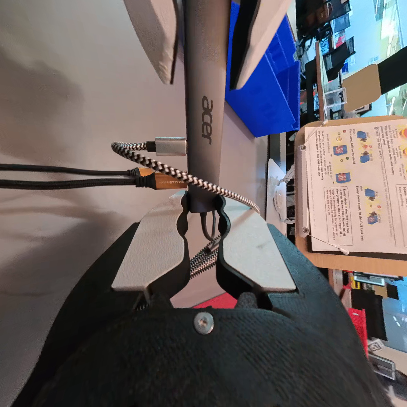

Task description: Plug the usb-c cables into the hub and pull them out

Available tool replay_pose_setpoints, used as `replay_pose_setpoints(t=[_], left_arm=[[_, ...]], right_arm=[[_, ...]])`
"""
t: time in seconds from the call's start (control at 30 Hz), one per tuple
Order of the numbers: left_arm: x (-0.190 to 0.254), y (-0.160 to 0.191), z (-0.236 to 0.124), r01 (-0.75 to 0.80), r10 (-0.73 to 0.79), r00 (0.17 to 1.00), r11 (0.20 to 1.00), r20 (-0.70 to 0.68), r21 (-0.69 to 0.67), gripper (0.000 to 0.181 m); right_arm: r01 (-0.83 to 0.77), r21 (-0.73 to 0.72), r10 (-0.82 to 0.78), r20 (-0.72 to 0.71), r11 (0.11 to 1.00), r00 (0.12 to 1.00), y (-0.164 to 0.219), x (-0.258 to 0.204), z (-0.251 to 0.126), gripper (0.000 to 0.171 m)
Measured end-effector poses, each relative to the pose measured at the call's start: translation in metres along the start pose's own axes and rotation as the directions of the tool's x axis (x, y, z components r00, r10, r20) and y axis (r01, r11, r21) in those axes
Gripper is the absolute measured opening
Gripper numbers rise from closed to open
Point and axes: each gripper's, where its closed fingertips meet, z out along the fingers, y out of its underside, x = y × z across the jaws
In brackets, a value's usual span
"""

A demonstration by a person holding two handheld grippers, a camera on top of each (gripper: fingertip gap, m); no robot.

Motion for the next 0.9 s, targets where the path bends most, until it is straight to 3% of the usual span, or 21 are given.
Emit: replay_pose_setpoints(t=[0.07,0.3,0.53,0.9], left_arm=[[0.003,0.0,0.006,-0.018,0.018,1.0,1.0,0.003,-0.001,0.023],[0.007,0.013,0.019,-0.079,0.081,0.996,0.995,0.029,-0.062,0.023],[0.004,0.008,0.023,-0.064,0.055,0.994,0.993,0.09,0.103,0.023],[0.008,0.011,0.021,0.047,-0.052,0.999,0.967,0.013,0.25,0.03]], right_arm=[[0.016,-0.009,-0.015,0.011,1.0,1.0,0.0,-0.002,-0.001,0.024],[0.064,-0.045,-0.063,0.032,0.997,0.998,0.008,-0.004,-0.006,0.024],[0.016,0.045,-0.018,0.059,0.999,0.998,0.003,-0.006,-0.009,0.024],[0.004,0.109,-0.013,0.086,0.994,0.996,-0.001,-0.009,-0.011,0.024]])
